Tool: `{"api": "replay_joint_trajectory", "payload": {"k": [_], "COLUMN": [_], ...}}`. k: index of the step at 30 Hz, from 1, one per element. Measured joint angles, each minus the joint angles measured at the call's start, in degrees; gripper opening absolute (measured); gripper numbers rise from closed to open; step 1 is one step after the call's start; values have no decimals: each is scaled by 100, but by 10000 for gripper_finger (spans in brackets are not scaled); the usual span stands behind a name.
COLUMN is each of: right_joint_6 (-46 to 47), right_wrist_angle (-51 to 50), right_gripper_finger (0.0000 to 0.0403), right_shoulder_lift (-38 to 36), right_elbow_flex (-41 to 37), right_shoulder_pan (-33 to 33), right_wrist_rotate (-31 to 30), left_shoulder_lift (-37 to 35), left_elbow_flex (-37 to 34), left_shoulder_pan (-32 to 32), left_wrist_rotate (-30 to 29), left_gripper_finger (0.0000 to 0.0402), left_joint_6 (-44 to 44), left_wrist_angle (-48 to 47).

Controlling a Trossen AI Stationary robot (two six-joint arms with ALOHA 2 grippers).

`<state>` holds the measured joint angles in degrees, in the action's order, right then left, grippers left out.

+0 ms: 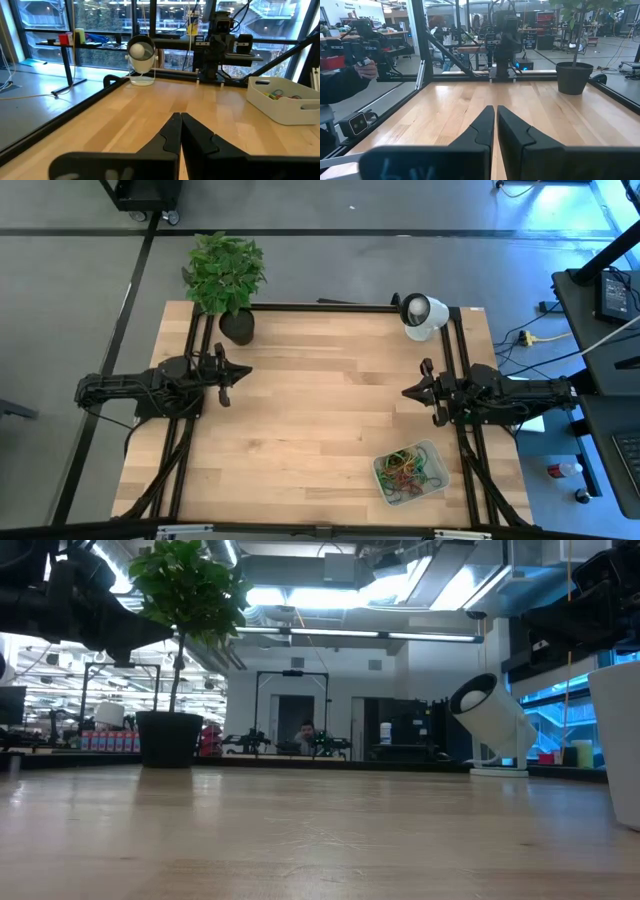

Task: Pick and place rubber bands into bin
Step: Return to Home Position

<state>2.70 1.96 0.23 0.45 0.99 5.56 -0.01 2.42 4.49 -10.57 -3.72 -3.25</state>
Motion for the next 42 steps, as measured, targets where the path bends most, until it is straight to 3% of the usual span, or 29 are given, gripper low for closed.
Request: {"api": "replay_joint_trajectory", "payload": {"k": [33,42], "right_joint_6": [6,0], "right_wrist_angle": [2,2], "right_gripper_finger": [26,26], "right_shoulder_lift": [0,2], "right_elbow_flex": [0,0], "right_shoulder_pan": [0,0], "right_wrist_rotate": [-1,-2], "left_shoulder_lift": [0,15], "left_elbow_flex": [-2,-199], "left_shoulder_pan": [0,0], "left_wrist_rotate": [-11,522], "left_gripper_finger": [8,5], "left_joint_6": [-61,11], "left_wrist_angle": [2,463]}}
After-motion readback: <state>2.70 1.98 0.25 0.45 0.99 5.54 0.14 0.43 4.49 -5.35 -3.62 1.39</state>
